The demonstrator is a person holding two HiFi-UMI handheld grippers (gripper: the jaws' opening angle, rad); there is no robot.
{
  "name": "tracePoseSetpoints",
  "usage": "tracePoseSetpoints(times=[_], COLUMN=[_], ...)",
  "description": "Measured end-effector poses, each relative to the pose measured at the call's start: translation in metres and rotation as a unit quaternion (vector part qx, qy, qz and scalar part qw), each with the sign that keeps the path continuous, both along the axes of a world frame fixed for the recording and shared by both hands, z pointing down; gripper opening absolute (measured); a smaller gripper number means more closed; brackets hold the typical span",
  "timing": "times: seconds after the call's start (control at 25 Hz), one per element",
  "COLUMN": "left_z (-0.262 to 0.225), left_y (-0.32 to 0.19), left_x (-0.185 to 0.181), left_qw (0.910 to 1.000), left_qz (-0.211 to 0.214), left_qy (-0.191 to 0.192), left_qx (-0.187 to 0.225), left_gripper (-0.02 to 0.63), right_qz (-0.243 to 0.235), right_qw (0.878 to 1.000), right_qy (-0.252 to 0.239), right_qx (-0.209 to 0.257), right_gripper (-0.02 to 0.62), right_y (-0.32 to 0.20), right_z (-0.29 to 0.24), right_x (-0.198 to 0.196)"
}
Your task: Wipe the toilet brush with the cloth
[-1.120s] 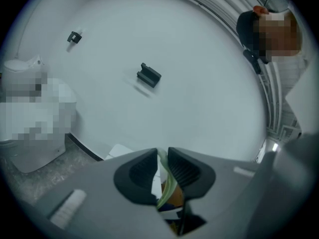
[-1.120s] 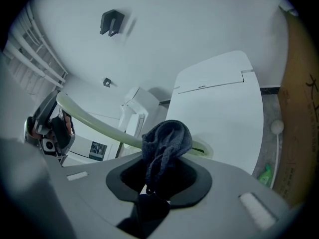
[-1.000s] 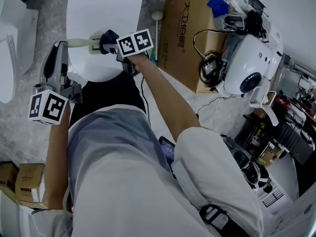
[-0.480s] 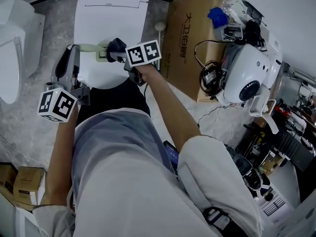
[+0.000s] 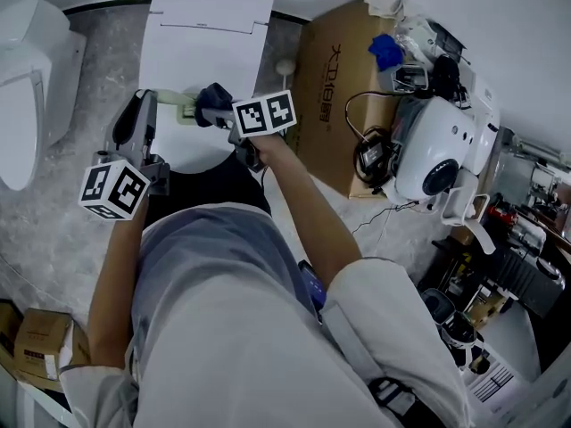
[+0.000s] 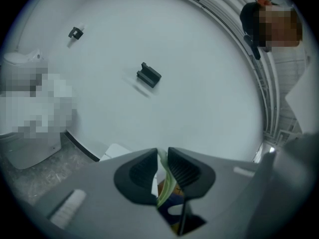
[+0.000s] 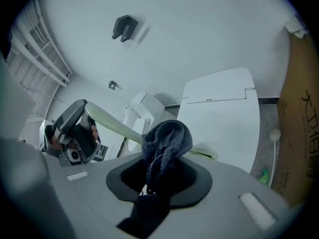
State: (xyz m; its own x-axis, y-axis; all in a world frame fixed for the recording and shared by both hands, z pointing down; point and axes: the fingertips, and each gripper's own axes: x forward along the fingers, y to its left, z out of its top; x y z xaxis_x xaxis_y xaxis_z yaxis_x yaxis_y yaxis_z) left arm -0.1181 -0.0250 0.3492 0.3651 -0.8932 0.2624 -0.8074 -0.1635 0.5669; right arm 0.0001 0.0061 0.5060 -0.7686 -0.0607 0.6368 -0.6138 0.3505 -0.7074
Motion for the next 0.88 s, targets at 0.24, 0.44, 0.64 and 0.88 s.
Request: tracePoseSetpoints(times=[0.24,0.44,0.64,0.88], left_z=[-0.001,-0.001,0.0,-0.001], left_y=[0.001,0.0,0.001,-0.001], left_x=[-0.001,-0.002,-0.001,-0.003], left_qw=[1.0,0.9999,0.9998,0.9997], left_qz=[0.001,0.004,0.008,0.014], left_qy=[0.007,0.012,0.017,0.019], left_qx=[0.002,0.002,0.004,0.006], left_gripper=[0.0,0.0,0.0,0.0], right_qz=[0.016,0.024,0.034,0.032], right_qw=[1.0,1.0,0.999,0.998], right_qy=[-0.004,-0.009,-0.019,-0.03], right_qx=[0.0,0.01,0.019,0.041], right_gripper=[0.095,0.095,0.095,0.095], right_y=[0.001,-0.002,0.001,-0.001], right_z=[-0.02,-0.039,-0.055,-0.077], right_x=[-0.003,-0.007,-0.009,-0.016])
